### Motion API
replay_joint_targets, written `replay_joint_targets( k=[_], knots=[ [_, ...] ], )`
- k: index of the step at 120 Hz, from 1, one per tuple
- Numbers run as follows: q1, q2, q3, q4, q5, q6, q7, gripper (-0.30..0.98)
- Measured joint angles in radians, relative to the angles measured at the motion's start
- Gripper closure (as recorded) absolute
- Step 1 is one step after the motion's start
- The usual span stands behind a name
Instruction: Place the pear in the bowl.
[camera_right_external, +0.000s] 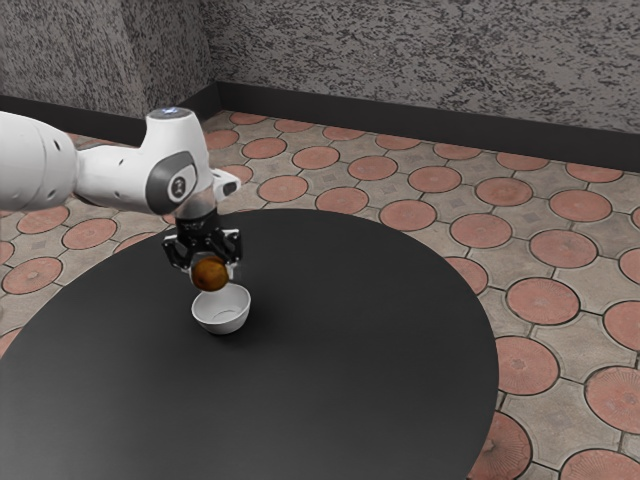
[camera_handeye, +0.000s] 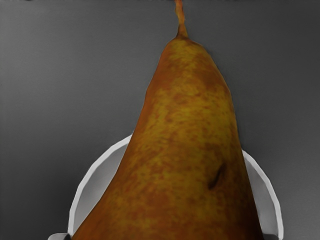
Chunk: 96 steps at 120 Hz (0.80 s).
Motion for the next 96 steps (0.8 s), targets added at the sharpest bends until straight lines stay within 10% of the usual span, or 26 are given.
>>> replay_joint_targets(
  k=[96],
  knots=[
    [-0.022, -0.180, -0.007, 0.146, 0.033, -0.171, 0.048, 0.02]
  ],
)
